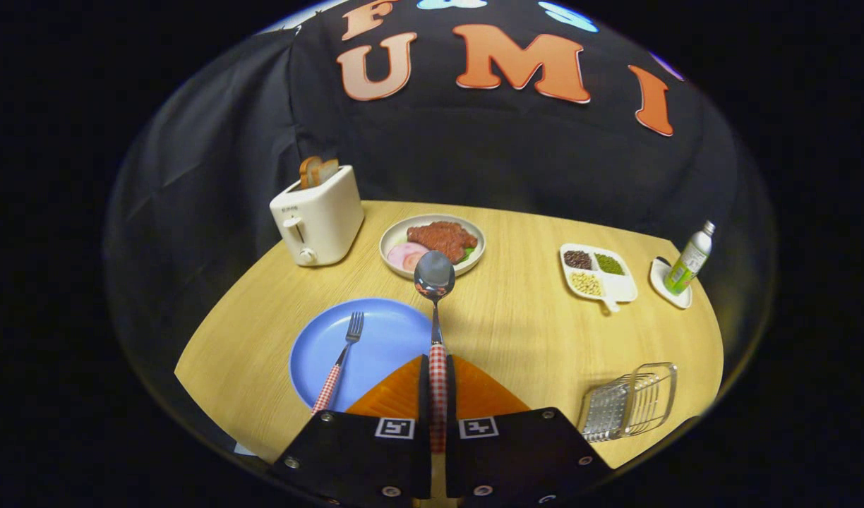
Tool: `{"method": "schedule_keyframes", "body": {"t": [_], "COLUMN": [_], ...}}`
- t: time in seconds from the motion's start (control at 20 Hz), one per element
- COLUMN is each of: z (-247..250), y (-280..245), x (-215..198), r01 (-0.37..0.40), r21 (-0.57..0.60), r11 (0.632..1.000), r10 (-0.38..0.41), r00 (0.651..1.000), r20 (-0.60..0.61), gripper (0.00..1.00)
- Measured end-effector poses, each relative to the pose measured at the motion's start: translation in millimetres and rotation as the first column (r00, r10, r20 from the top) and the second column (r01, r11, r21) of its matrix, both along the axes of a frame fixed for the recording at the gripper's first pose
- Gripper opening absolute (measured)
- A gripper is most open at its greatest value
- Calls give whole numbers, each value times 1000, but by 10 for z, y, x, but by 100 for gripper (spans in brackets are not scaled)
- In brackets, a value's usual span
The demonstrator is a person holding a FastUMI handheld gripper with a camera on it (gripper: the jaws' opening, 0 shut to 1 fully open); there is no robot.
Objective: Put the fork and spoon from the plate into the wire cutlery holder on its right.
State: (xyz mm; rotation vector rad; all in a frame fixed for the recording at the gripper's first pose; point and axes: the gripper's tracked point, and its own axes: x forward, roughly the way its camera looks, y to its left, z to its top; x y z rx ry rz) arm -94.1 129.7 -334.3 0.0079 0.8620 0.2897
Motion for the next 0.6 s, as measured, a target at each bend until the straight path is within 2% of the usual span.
{"method": "schedule_keyframes", "body": {"t": [0.3,0.6], "z": [420,507], "y": [-789,-1443], "x": [89,-167], "r01": [86,107], "r21": [-42,-80], "r11": [995,991], "r10": [-84,-115], "r00": [995,988], "r20": [48,-103], "gripper": [9,8]}}
